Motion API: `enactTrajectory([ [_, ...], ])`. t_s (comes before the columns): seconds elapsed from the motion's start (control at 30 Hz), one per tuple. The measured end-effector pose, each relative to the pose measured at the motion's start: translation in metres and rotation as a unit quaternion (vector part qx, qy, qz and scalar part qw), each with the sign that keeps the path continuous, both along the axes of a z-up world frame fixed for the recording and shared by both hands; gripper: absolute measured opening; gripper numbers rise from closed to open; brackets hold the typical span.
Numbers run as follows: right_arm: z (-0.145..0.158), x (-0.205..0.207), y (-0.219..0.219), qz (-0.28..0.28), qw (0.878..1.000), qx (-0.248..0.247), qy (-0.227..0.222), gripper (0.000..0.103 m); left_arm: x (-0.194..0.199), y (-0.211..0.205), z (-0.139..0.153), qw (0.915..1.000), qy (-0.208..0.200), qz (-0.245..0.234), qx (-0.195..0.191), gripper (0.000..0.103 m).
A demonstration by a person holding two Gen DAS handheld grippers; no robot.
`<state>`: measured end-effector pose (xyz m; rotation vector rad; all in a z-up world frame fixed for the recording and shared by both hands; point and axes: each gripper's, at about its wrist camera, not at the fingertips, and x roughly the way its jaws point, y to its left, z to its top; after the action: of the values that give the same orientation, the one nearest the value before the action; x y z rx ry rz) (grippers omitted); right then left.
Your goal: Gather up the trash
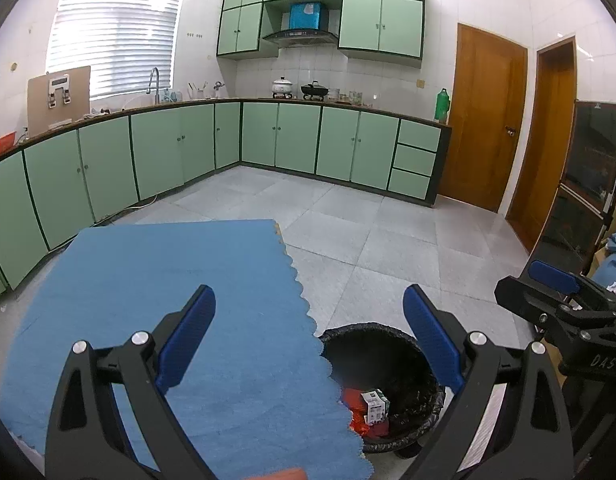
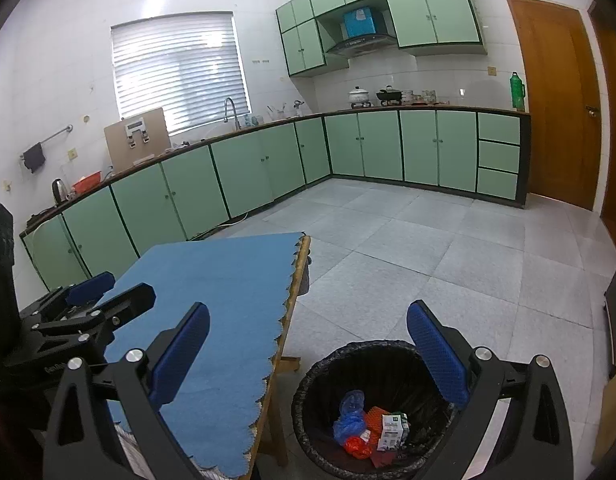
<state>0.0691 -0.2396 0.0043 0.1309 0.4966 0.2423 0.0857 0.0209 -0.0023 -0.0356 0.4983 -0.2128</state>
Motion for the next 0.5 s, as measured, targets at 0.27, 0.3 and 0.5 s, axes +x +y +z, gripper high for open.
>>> enactTrajectory([
  [0.27,0.0013,-0.002,0.0016,0.001,1.0,0.001,-0.003,0.097,-0.0036,0.0012,0.0025,1.0,-0.005,0.0,0.002,0.092],
  [0.3,0.0012,-0.002,0.0011,0.001,1.0,0.001,-0.003,0.097,-0.0045,0.0003,0.0023,1.0,-0.005,0.0,0.001,0.092],
  [0.5,0.0018,-0.0032,0.0017,0.002,1.0,0.001,-0.005,0.097,-0.0051,-0.0004,0.0027,1.0,-0.006,0.001,0.002,0.092],
])
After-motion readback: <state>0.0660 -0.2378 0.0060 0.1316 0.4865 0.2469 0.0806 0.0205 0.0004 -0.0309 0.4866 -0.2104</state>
